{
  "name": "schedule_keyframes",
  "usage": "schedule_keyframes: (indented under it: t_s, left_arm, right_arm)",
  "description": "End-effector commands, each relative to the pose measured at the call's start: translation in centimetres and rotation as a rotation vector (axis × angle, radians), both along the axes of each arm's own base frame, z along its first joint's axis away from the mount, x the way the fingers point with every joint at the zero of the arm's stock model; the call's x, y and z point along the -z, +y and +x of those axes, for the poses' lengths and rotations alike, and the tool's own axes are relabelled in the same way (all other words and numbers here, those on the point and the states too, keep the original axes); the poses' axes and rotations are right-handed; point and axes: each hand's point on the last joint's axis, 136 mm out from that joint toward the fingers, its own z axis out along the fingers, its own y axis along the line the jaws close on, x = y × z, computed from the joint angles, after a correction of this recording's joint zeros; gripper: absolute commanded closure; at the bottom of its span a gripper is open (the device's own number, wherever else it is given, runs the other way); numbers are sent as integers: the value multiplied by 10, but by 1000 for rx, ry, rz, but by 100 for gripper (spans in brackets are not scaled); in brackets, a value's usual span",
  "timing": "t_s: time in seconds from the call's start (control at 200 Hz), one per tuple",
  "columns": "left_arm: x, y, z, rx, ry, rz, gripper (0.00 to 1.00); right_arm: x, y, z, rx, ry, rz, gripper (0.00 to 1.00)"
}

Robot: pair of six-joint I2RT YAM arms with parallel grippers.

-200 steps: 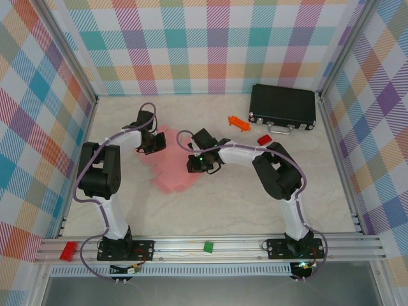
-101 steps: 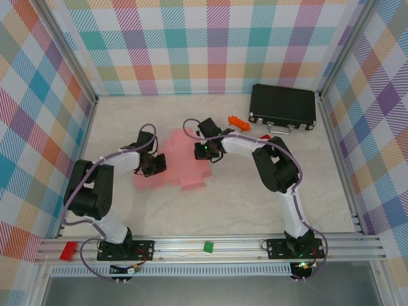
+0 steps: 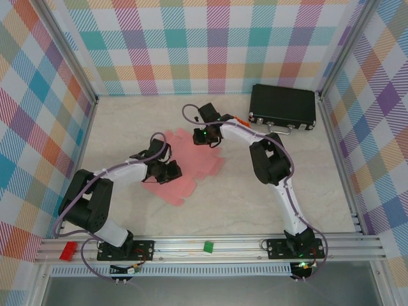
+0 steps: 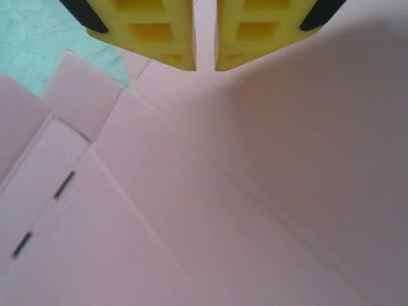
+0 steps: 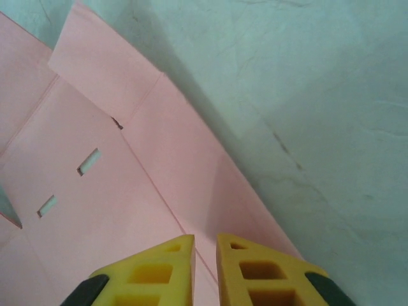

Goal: Fold the paper box

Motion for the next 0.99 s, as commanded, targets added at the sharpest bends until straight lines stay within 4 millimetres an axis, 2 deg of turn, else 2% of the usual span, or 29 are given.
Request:
schedule_keyframes:
  t_s: [0.0, 0.075, 0.175, 0.31, 0.44, 0.575, 0.75, 0.86, 0.99]
  left_arm:
    - [-34, 11, 20, 8, -101, 69, 81]
    - [-36, 23, 32, 7, -129, 114, 79]
    - [-25, 40, 45, 11, -133, 184, 79]
    - [-5, 45, 58, 60, -99, 205, 90]
    - [8, 41, 57, 96, -61, 195, 92]
    - [14, 40, 43, 91, -23, 180, 92]
    - [24, 36, 7, 58, 59, 179, 94]
    - [28, 21, -15, 36, 82, 162, 94]
    - [30, 0, -29, 32, 84, 104, 94]
  right_arm:
    - [-46, -6, -13, -13, -20, 52, 80]
    - [-51, -6, -29, -23, 7, 97, 80]
    - [-52, -3, -53, -37, 50, 155, 80]
    - [-33, -3, -79, -31, 109, 133, 82]
    - [-8, -10, -90, 14, 137, 91, 84]
    - [14, -21, -91, 53, 149, 26, 88]
    - [23, -25, -86, 46, 142, -29, 88]
    - [26, -30, -80, 37, 122, -78, 87]
    - [29, -38, -75, 25, 96, -149, 86]
